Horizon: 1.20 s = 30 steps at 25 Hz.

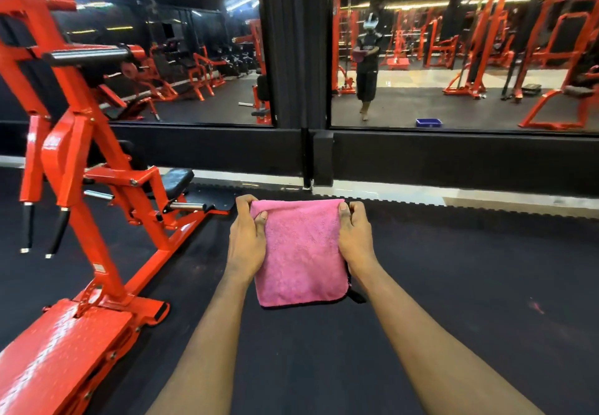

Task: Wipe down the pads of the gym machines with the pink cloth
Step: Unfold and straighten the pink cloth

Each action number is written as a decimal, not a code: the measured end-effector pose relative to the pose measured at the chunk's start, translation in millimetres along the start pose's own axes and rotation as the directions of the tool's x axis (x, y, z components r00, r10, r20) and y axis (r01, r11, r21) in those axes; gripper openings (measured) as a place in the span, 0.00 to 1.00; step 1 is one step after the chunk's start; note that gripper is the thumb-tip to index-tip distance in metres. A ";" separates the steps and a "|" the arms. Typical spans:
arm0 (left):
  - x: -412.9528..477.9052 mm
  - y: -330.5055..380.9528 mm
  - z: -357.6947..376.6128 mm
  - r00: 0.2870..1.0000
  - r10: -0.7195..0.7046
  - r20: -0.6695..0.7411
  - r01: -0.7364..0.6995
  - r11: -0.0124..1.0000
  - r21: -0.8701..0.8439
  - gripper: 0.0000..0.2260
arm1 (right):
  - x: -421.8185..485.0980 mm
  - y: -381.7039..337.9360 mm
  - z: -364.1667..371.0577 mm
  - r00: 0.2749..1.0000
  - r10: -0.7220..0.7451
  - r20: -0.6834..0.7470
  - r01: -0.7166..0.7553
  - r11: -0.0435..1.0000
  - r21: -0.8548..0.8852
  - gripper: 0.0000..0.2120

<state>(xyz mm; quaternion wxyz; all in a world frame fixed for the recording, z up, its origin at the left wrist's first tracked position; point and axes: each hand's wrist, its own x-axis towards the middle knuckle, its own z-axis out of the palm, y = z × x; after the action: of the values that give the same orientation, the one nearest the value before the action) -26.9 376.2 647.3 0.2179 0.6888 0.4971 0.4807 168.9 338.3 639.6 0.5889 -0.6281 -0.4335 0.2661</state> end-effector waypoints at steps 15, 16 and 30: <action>315.8 -201.3 33.4 0.963 -0.072 -0.260 0.091 0.994 0.064 0.03 | 335.1 49.3 261.0 0.964 -0.033 0.264 0.027 0.999 0.026 0.13; 343.7 -215.7 33.0 0.960 -0.086 -0.265 0.105 0.993 0.062 0.04 | 360.0 51.3 283.5 0.961 -0.034 0.273 0.028 0.999 0.026 0.13; 708.3 -407.7 79.6 0.910 -0.138 -0.390 0.210 0.967 0.148 0.06 | 721.0 91.8 543.6 0.883 -0.093 0.459 0.026 0.988 0.151 0.08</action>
<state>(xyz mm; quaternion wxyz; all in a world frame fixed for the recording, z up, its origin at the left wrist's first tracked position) -119.6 1191.3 610.4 0.0948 0.5539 0.6319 0.5338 78.7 1240.0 588.1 0.5185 -0.4894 -0.5611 0.4205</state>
